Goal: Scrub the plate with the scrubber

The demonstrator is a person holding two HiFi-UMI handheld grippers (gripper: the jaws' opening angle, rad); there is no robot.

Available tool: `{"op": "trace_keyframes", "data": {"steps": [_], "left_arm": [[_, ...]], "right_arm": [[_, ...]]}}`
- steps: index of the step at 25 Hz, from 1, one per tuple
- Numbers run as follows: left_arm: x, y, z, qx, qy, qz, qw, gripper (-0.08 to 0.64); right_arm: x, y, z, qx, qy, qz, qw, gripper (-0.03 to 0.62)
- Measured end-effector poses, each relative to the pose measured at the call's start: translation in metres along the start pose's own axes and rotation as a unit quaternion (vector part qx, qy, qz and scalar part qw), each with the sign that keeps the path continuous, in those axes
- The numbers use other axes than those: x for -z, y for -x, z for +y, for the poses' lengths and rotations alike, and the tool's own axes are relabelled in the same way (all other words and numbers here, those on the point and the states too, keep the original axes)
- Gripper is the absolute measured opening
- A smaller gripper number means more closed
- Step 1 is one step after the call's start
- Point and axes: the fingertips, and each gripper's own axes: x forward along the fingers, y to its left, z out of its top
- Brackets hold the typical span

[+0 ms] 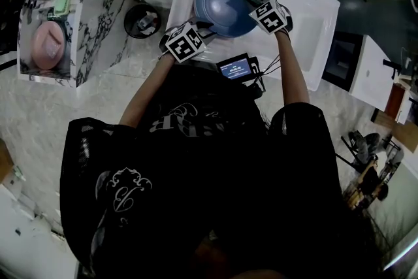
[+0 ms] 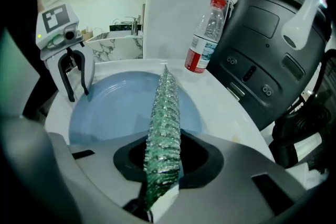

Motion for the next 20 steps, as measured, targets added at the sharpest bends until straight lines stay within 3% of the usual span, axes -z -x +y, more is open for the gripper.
{"op": "trace_keyframes", "data": {"steps": [4, 8, 15, 20], "left_arm": [[-0.001, 0.0, 0.0, 0.004, 0.002, 0.0, 1.0, 0.12], [0.0, 0.0, 0.001, 0.004, -0.002, 0.0, 1.0, 0.12], [0.001, -0.001, 0.0, 0.007, -0.001, 0.001, 1.0, 0.12], [-0.003, 0.008, 0.0, 0.009, -0.001, -0.003, 1.0, 0.12]], "right_arm": [[0.011, 0.018, 0.021, -0.005, -0.068, -0.011, 0.998, 0.091], [0.011, 0.028, 0.051, -0.026, -0.09, -0.019, 0.995, 0.091], [-0.011, 0.035, 0.116, -0.09, -0.049, -0.032, 0.994, 0.091], [-0.029, 0.032, 0.138, -0.106, -0.025, -0.034, 0.993, 0.091]]}}
